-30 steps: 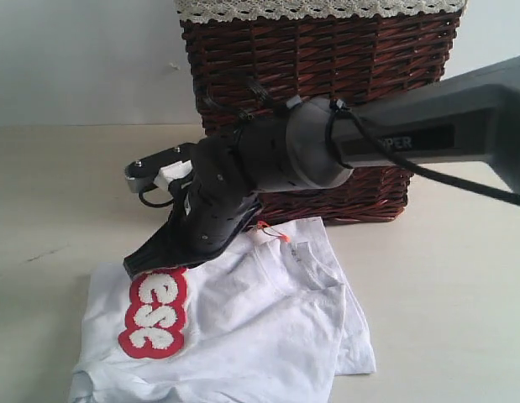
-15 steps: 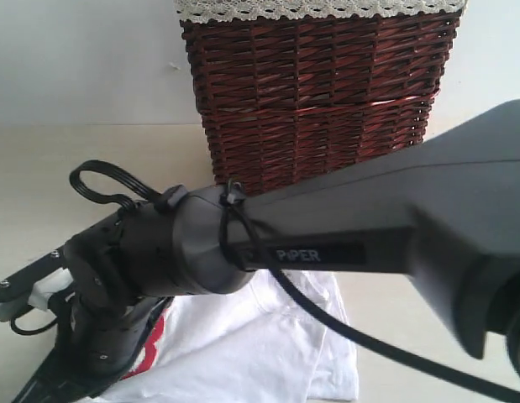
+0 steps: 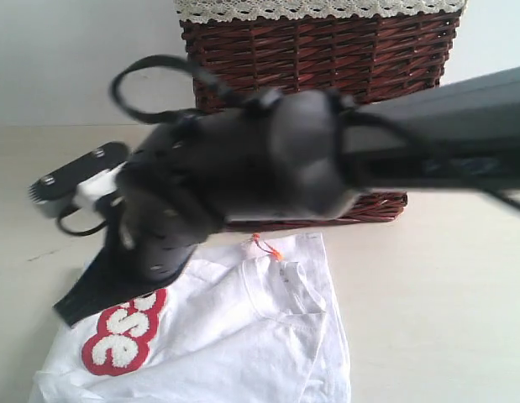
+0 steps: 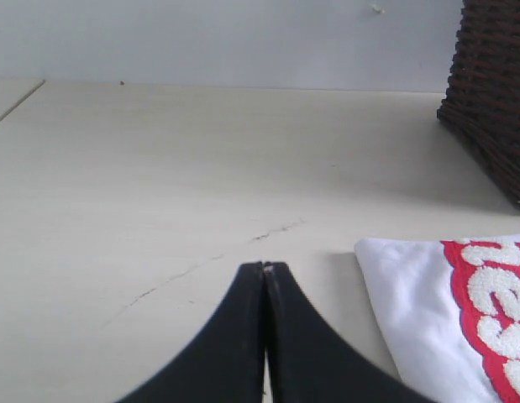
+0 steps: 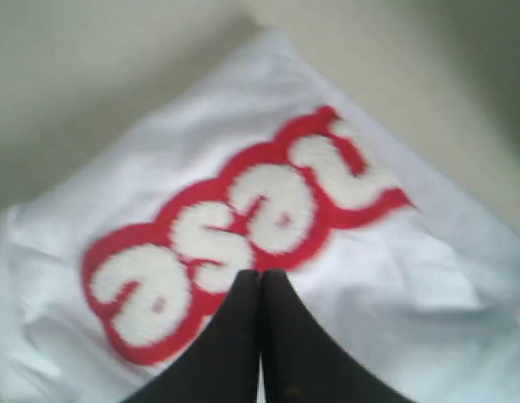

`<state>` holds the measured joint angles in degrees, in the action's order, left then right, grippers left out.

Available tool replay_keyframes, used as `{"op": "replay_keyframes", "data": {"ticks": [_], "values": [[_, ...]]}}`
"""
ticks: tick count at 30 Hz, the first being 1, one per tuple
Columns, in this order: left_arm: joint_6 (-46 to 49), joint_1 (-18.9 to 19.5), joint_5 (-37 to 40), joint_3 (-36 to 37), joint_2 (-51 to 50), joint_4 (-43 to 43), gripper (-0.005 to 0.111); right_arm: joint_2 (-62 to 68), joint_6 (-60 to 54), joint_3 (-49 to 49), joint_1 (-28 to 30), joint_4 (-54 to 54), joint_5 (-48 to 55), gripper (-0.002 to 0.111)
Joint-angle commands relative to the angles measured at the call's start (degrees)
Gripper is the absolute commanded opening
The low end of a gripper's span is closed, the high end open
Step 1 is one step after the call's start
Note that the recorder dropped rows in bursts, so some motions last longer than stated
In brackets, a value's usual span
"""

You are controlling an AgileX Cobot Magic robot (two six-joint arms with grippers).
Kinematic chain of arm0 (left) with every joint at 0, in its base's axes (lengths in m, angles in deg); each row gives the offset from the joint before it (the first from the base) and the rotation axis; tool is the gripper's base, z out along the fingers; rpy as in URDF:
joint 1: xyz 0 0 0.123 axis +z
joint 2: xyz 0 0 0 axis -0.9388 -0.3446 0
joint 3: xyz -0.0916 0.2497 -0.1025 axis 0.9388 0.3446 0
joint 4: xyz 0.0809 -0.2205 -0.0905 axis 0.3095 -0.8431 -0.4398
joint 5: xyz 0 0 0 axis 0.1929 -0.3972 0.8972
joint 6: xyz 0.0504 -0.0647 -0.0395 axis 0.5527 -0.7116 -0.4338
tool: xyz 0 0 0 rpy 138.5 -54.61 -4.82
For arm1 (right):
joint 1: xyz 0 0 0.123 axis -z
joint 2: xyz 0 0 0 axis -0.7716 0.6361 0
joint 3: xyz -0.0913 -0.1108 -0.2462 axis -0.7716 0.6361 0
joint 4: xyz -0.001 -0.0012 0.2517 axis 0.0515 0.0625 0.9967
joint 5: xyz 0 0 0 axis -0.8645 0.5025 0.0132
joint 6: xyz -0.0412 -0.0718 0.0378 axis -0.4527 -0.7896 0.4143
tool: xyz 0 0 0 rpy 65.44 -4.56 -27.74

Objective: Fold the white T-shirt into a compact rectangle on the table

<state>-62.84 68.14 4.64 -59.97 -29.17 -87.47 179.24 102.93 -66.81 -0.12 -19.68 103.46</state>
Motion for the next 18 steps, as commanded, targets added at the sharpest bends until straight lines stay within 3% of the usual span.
{"op": "replay_keyframes", "data": {"ticks": [1, 7, 12, 18], "values": [[-0.01, 0.11, -0.35, 0.02, 0.31, -0.68, 0.000, -9.84, 4.85, 15.00, 5.61, -2.52, -7.29, 0.000], [-0.01, 0.11, -0.35, 0.02, 0.31, -0.68, 0.000, -11.06, 5.29, 25.27, 12.45, -0.91, -8.65, 0.000], [-0.01, 0.11, -0.35, 0.02, 0.31, -0.68, 0.000, -6.45, 4.73, 25.88, 16.07, -1.08, -8.54, 0.000], [-0.01, 0.11, -0.35, 0.02, 0.31, -0.68, 0.000, -1.95, 3.01, 26.13, 16.43, -0.22, -7.01, 0.000]]}}
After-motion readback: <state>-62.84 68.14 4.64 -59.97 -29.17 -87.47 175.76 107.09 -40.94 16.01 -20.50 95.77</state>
